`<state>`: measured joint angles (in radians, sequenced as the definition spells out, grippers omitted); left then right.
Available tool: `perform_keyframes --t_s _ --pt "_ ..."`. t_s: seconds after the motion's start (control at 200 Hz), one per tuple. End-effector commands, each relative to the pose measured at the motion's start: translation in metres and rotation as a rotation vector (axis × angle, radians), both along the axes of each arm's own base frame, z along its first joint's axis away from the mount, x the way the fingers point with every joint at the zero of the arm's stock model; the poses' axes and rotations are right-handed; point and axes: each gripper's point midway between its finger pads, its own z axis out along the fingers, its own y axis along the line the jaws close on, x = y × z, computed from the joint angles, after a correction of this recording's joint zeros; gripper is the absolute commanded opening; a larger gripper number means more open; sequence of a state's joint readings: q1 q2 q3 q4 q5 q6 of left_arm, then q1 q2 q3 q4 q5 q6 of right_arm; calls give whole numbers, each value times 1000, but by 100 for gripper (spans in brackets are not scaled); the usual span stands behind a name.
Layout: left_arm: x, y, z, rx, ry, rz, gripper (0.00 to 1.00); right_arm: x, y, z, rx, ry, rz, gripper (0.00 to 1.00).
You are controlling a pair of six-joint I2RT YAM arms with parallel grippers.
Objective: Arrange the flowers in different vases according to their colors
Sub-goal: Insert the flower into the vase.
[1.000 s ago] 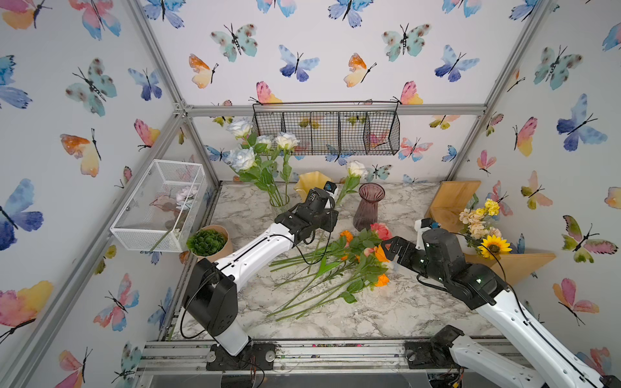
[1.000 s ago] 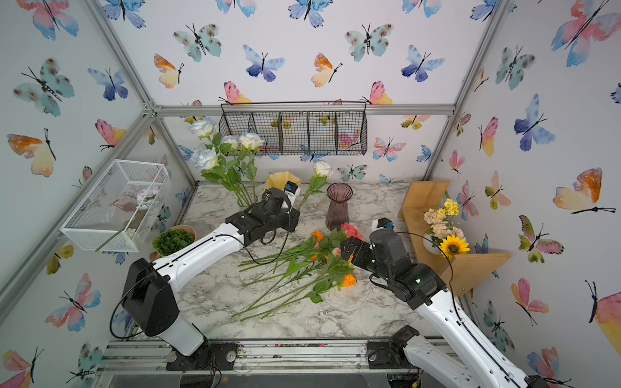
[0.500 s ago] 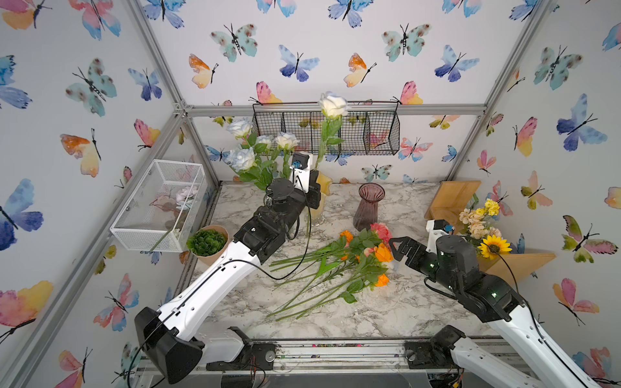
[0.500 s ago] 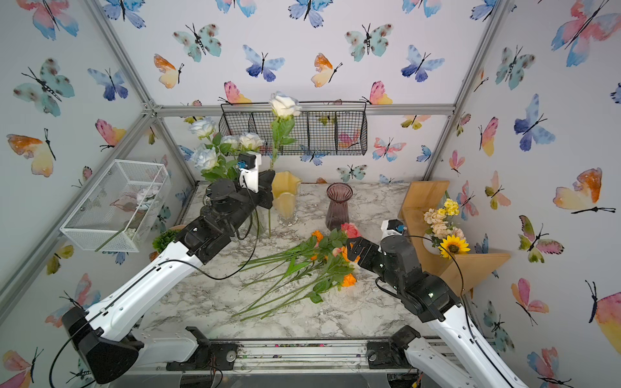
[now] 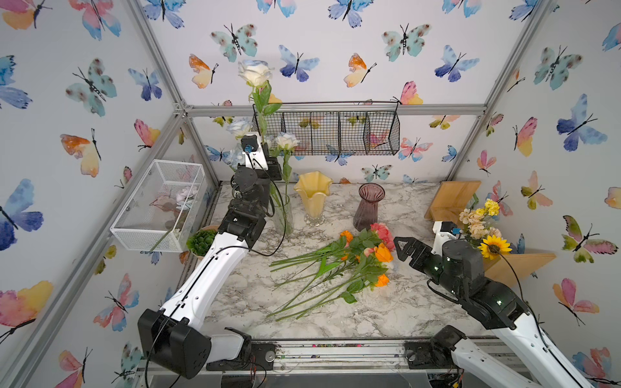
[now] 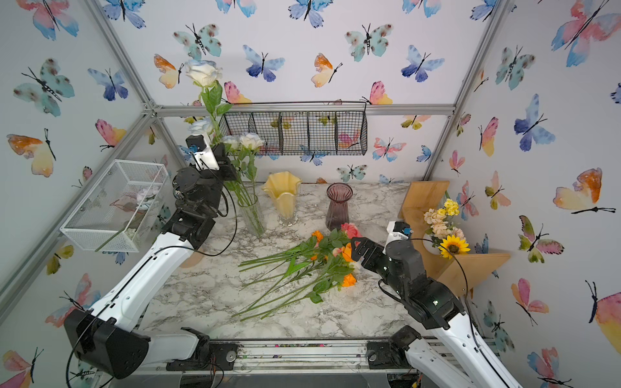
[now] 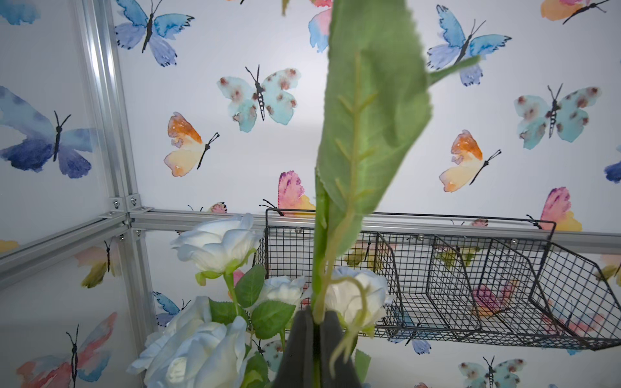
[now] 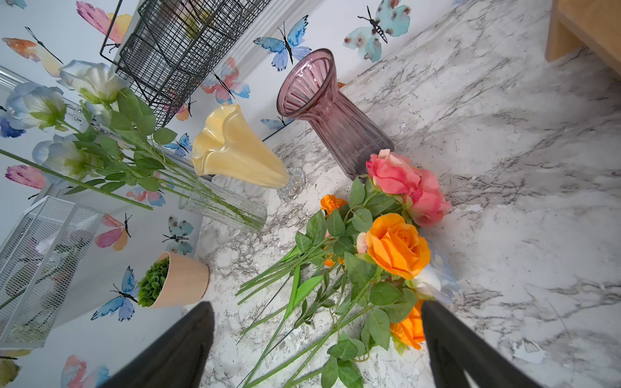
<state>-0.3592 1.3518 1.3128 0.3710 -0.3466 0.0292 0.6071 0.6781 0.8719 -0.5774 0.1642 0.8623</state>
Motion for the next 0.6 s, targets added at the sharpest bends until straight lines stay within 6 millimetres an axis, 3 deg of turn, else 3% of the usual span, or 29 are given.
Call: perform_keyframes --t_s 0.0,0.25,0.596 --pt "16 9 9 -69 -58 22 0 4 -8 2 -33 -36 -34 98" --pt "50 11 -16 -67 -31 32 0 5 -14 5 -40 -65 -57 98" --pt "68 9 -39 -27 -16 41 0 7 -12 2 -57 -68 -49 98"
